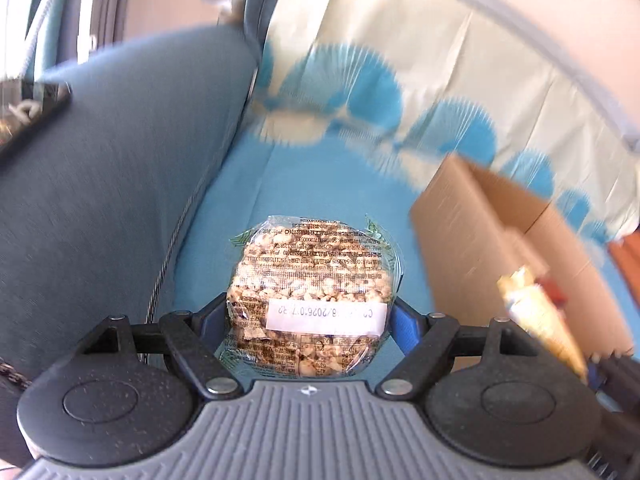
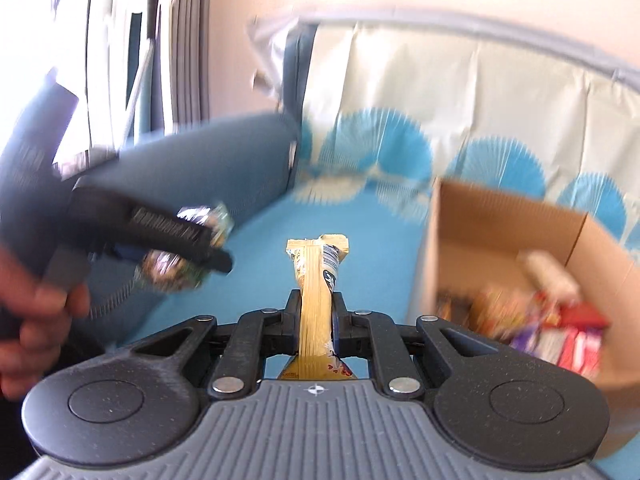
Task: Organize snacks
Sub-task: 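Lift and carry the nut pack and yellow wafer bar over the box with both tools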
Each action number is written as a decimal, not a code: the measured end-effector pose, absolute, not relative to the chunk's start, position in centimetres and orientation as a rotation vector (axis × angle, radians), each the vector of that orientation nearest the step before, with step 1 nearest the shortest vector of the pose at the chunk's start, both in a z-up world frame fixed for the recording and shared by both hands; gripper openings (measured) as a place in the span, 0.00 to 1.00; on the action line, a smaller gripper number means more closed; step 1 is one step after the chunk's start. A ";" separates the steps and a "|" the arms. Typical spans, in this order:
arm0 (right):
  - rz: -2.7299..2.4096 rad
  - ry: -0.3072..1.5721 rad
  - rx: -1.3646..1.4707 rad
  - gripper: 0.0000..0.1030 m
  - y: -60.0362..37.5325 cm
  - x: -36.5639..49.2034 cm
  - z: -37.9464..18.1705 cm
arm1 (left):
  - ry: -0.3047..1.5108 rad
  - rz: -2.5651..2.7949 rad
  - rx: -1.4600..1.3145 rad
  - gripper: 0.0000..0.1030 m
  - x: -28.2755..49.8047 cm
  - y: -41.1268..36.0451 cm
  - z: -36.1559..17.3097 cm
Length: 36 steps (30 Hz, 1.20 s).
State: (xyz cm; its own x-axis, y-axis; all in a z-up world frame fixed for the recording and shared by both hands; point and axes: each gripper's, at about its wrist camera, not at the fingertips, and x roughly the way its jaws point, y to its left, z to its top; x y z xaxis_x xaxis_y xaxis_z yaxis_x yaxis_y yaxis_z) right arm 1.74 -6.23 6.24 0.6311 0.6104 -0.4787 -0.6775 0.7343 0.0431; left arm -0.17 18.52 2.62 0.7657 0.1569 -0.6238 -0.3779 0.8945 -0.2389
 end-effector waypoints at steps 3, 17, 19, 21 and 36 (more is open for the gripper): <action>0.742 0.436 -0.104 0.13 -8.2 3.2 9.2 | 0.546 0.273 -0.368 0.82 -1.3 17.8 4.4; 0.553 0.367 0.016 0.13 -17.5 12.1 10.3 | 0.422 0.201 -0.276 0.82 -0.9 12.1 9.5; 0.524 0.418 0.034 0.13 -17.9 12.6 9.4 | 0.412 0.193 -0.249 0.82 -0.7 11.2 9.9; 0.525 0.387 0.043 0.13 -18.1 12.8 9.7 | 0.394 0.193 -0.231 0.82 -0.7 10.5 10.5; 0.567 0.387 0.191 0.13 -17.8 15.7 11.0 | 0.325 0.279 -0.178 0.82 -4.6 9.6 15.5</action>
